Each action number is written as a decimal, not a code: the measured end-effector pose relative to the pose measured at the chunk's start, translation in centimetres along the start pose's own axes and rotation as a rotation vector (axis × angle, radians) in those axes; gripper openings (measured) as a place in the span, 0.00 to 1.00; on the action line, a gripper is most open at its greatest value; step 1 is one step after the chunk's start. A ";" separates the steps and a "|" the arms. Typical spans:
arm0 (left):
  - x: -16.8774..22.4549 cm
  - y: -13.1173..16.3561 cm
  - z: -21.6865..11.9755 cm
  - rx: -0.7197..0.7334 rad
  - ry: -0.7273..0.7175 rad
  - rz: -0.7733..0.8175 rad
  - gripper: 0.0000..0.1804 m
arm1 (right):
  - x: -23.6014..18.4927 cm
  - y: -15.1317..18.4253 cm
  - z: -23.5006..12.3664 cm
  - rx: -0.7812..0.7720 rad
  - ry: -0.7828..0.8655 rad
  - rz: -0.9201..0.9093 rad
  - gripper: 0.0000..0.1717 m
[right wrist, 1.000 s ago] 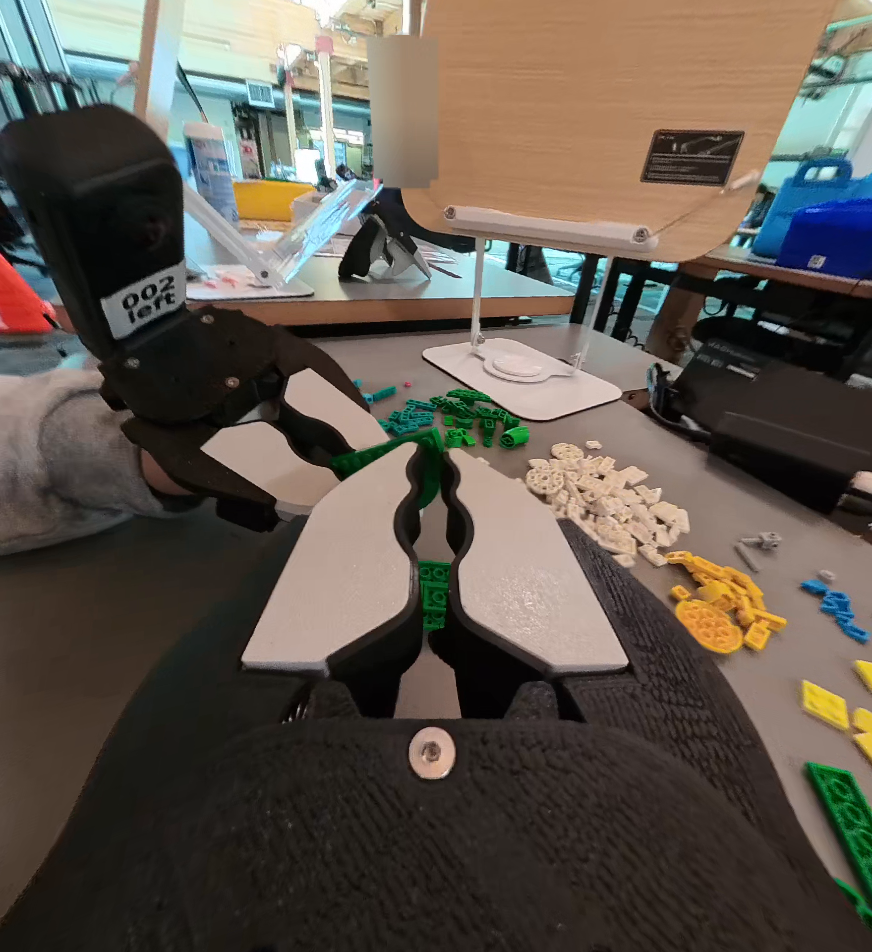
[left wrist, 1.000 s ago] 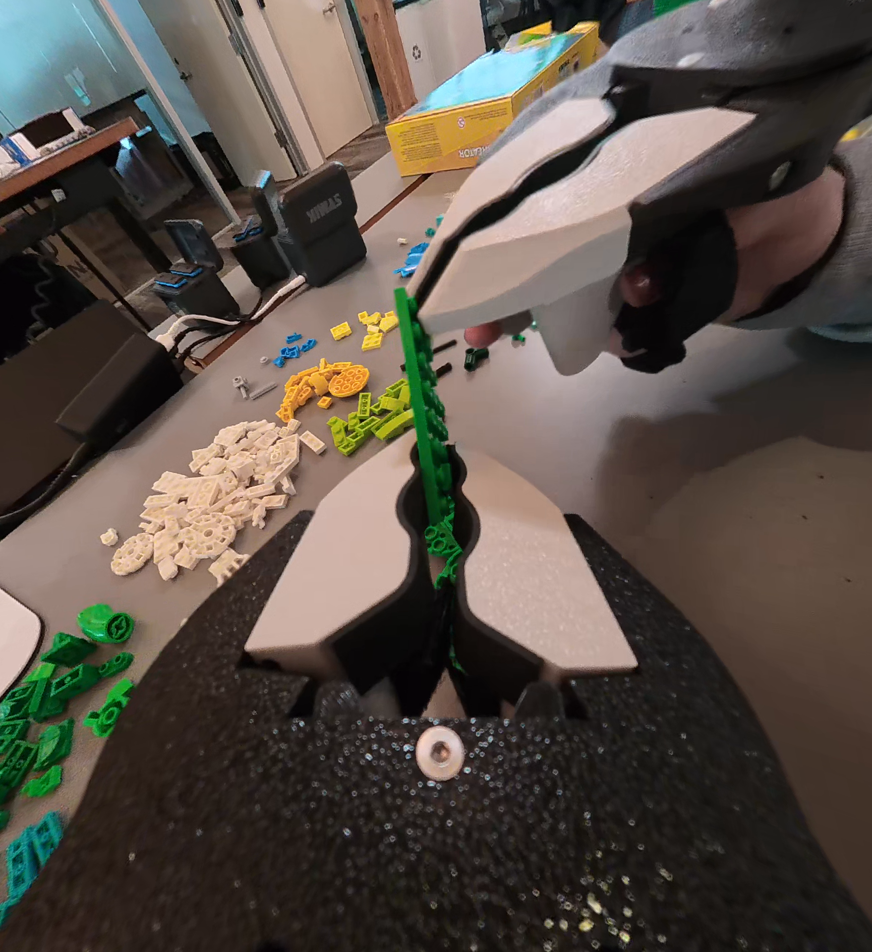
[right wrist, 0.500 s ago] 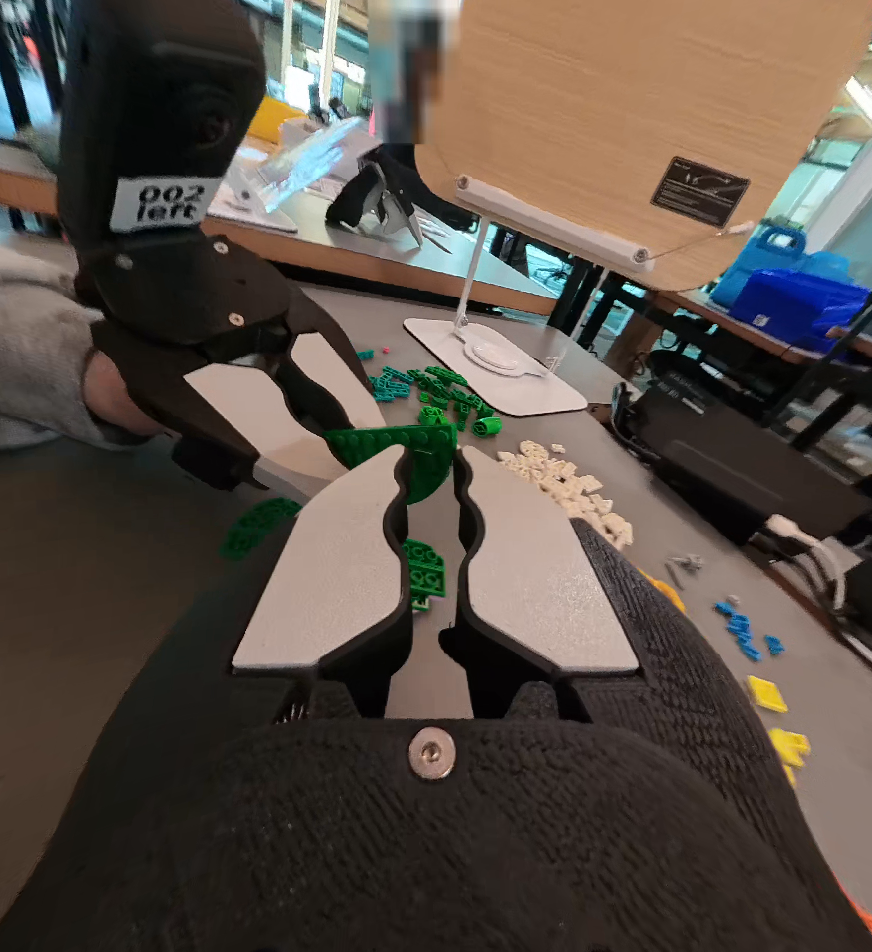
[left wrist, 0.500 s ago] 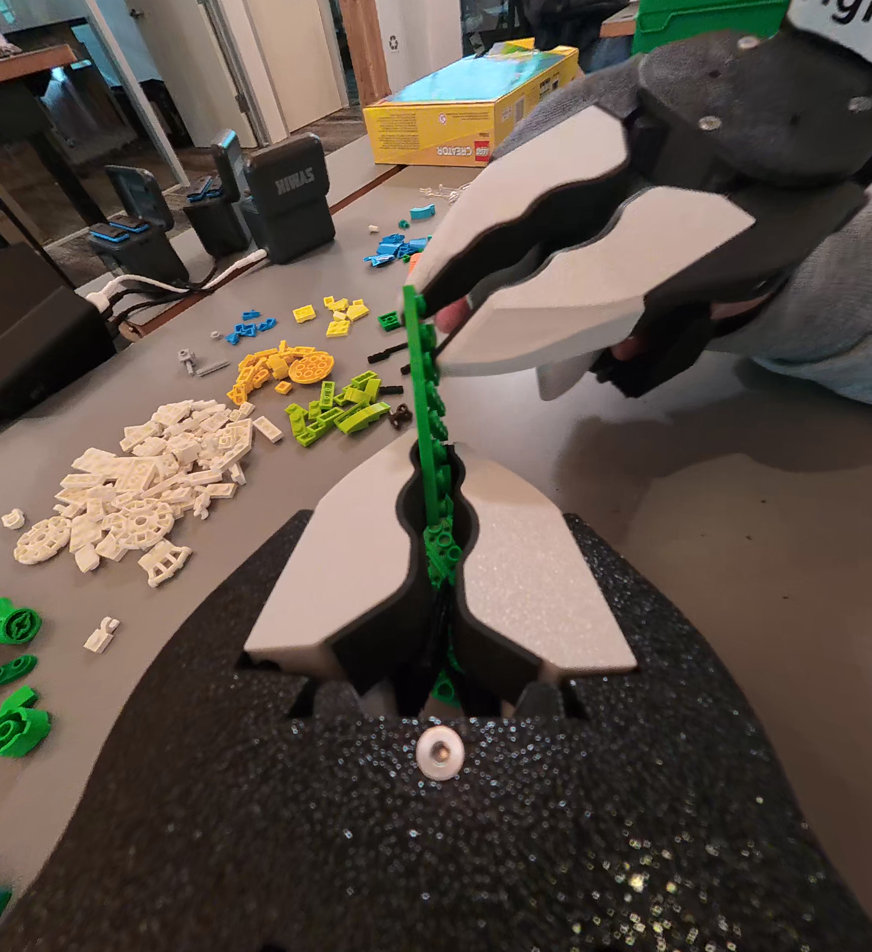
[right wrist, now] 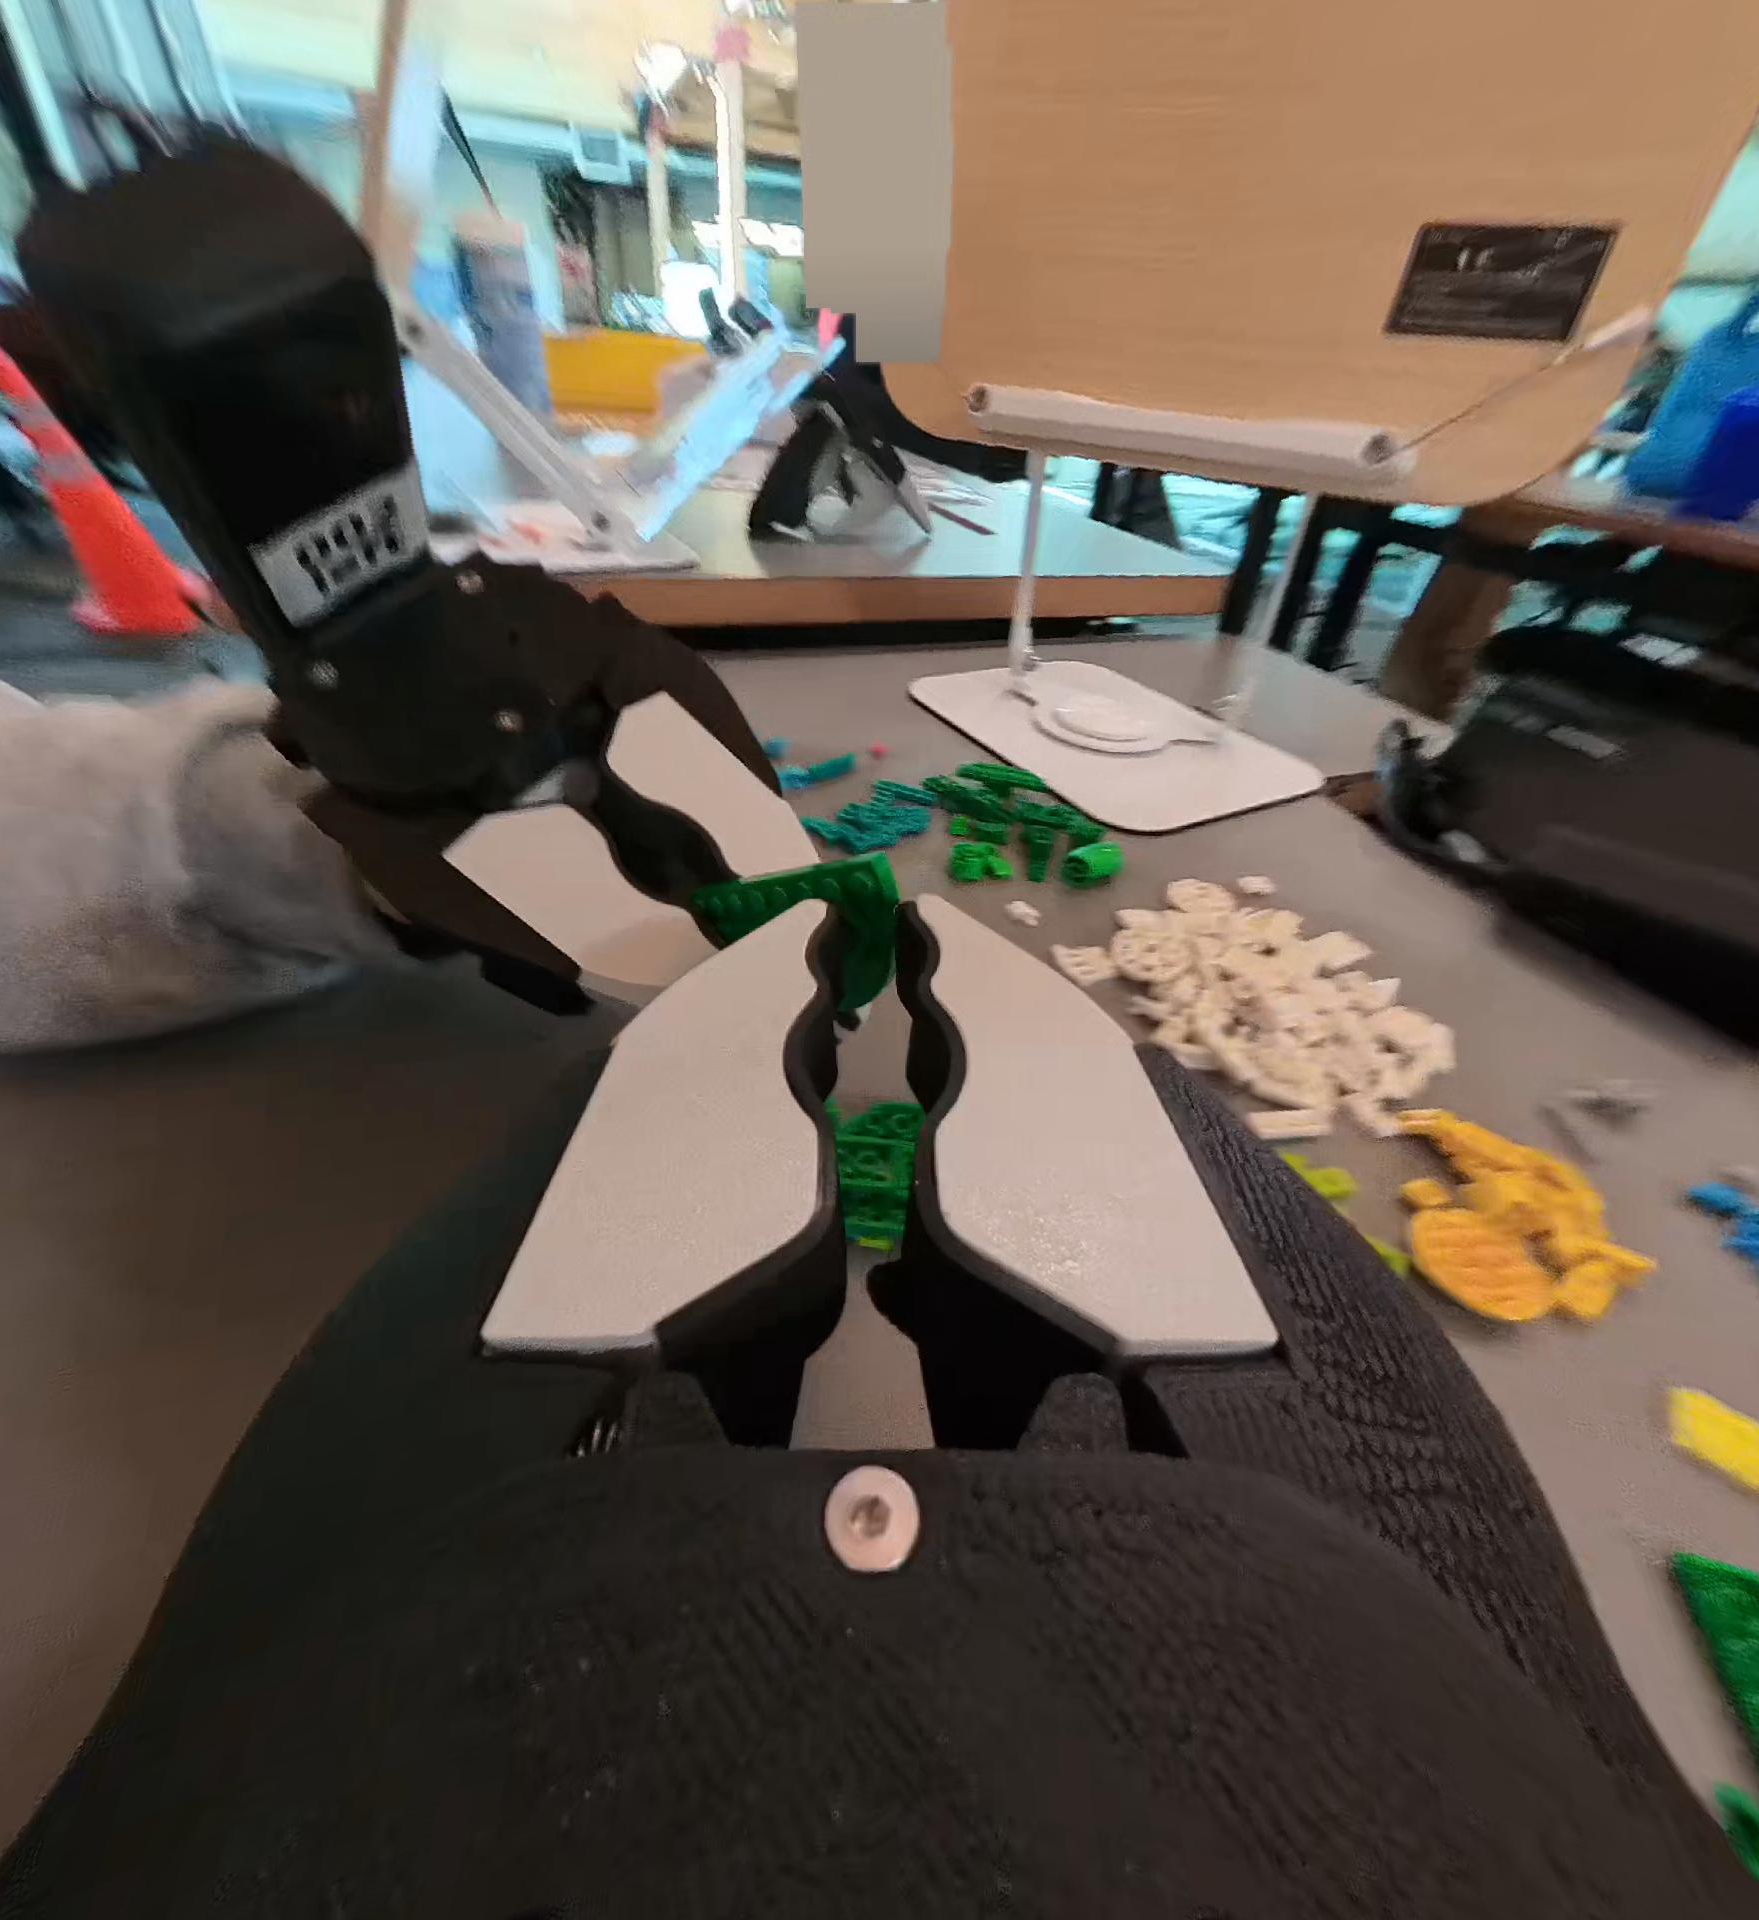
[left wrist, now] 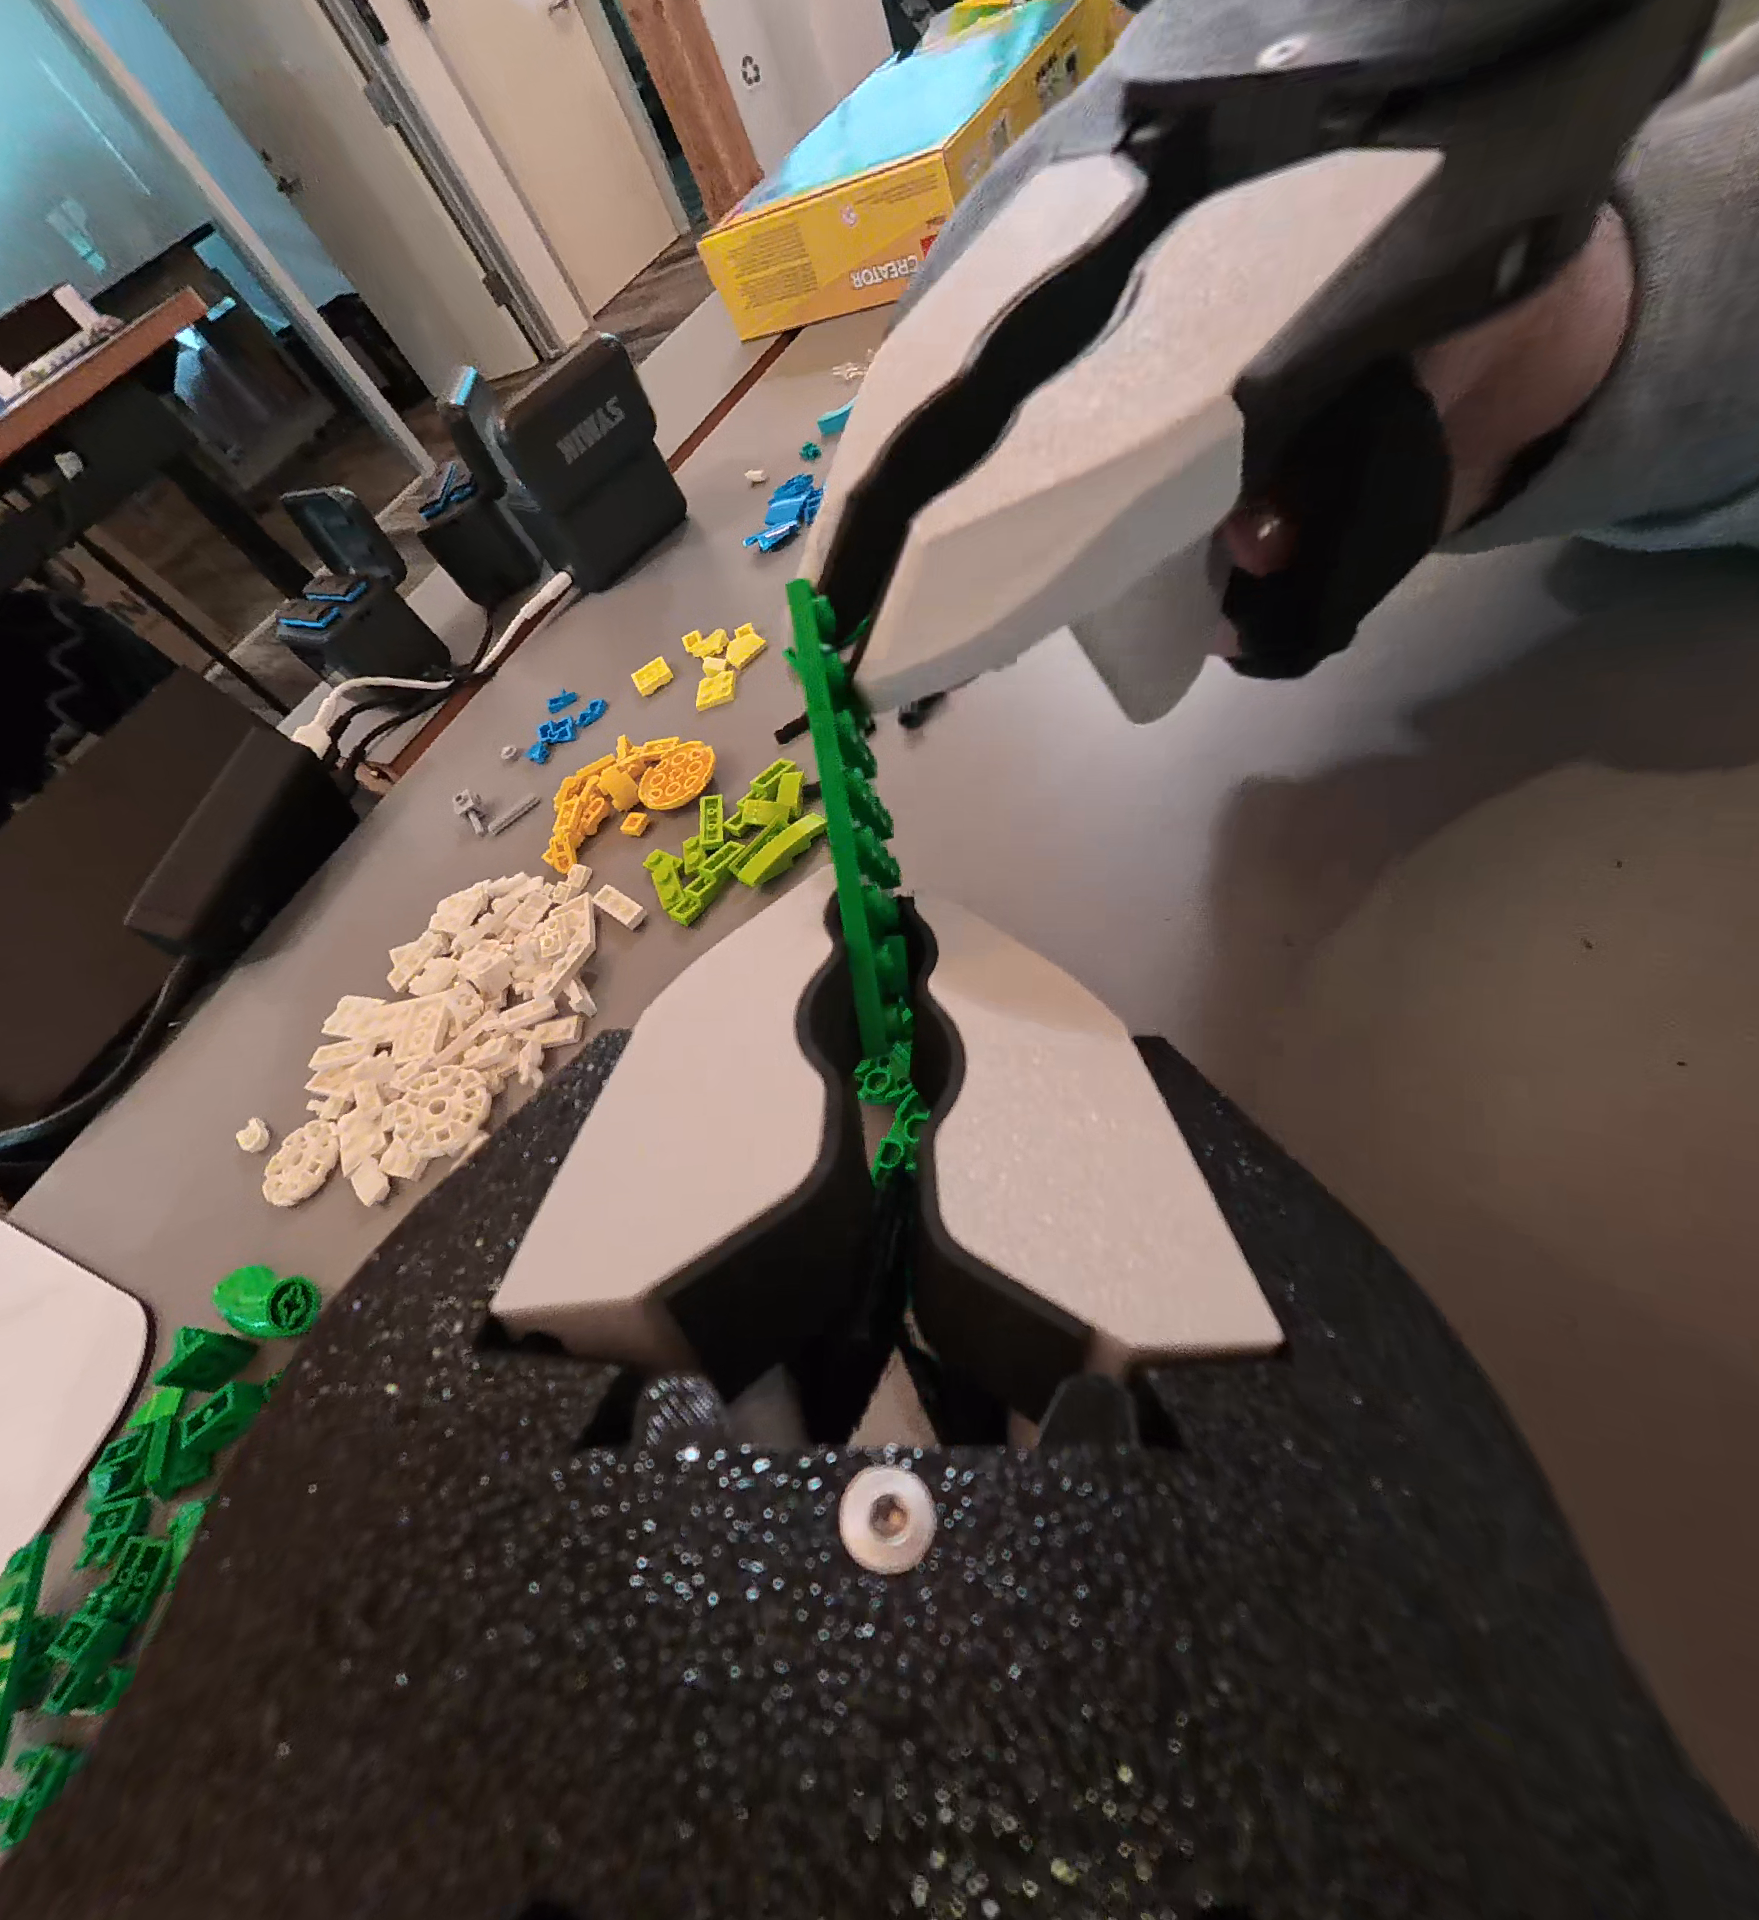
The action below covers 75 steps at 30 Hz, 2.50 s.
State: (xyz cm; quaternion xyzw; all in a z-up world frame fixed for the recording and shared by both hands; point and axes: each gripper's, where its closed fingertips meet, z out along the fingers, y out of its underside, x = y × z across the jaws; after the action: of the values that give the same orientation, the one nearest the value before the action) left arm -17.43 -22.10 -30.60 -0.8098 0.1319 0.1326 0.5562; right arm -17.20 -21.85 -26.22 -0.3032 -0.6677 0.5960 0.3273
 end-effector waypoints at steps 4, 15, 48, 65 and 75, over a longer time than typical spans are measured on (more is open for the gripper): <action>0.3 -0.2 0.0 0.017 0.021 -0.012 0.02 | -0.2 -0.4 -0.5 0.060 -0.118 0.198 0.02; -1.1 -0.5 0.0 0.135 0.101 -0.515 0.02 | 1.9 0.0 -0.9 0.025 0.293 -0.523 0.18; 4.4 0.6 -0.2 -0.098 0.434 -0.596 0.03 | -1.1 2.9 -0.8 -0.161 0.374 -1.475 0.17; 2.7 1.0 1.0 -0.025 0.282 -0.539 0.03 | -0.7 3.7 -0.1 -0.218 0.421 -1.628 0.15; 2.7 1.0 1.0 -0.037 0.245 -0.456 0.03 | -0.1 4.2 -0.1 -0.245 0.419 -1.628 0.15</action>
State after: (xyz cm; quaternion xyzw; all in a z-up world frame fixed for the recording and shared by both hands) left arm -15.35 -21.68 -32.84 -0.8386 0.0099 -0.0927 0.5367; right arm -16.98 -21.48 -30.40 0.1343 -0.6630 0.0295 0.7359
